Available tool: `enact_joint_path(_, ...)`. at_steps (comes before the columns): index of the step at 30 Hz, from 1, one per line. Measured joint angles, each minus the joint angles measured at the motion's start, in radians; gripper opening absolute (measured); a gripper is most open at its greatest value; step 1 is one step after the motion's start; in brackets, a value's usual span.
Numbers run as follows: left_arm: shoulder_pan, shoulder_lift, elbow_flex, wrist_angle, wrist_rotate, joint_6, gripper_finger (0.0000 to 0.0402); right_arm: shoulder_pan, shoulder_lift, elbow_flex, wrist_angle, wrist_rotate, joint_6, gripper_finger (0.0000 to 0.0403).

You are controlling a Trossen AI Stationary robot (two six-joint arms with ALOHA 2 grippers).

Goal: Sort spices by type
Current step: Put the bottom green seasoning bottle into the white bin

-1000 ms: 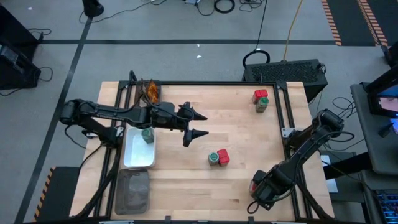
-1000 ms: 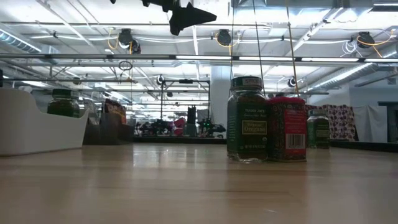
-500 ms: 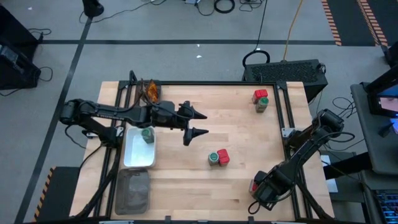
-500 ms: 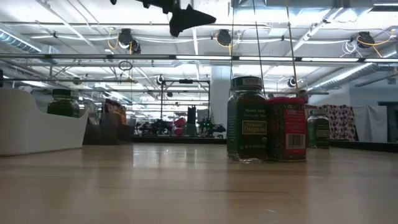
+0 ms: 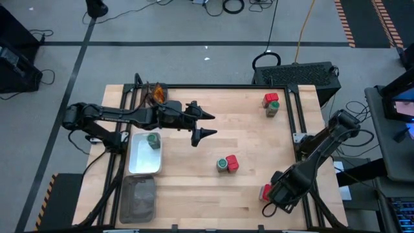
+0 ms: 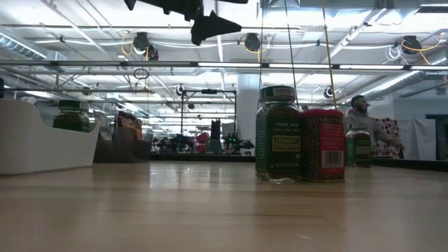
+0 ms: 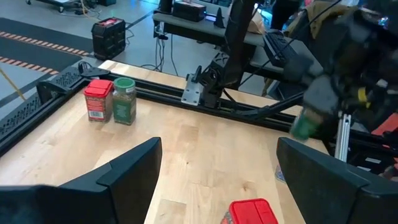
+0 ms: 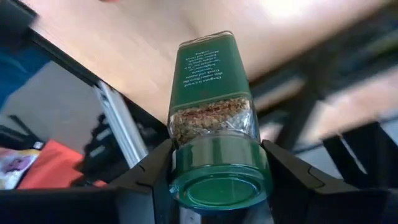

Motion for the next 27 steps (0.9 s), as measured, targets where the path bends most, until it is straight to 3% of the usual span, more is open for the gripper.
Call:
enact_joint_path(4,0.009,0.000,0.000,0.000,0.003,0.011,0.0322,-0.040,-0.036,0.092,-0.213,0.023,-0.049,0.0172)
enact_joint_path(12,0.009,0.000,0.000,-0.024,0.009,0.026,0.0322,-0.241,-0.130,0.132,-0.220,0.198,-0.178,0.0174)
enact_joint_path(21,0.004,0.000,0.000,-0.031,0.009,0.020,0.0322,-0.644,-0.080,0.133,-0.178,0.428,-0.649,0.0175)
enact_joint_path(27,0.005,0.000,0.000,-0.106,0.010,0.019,0.0322,-0.862,0.006,0.133,0.013,0.442,-0.956,0.0175)
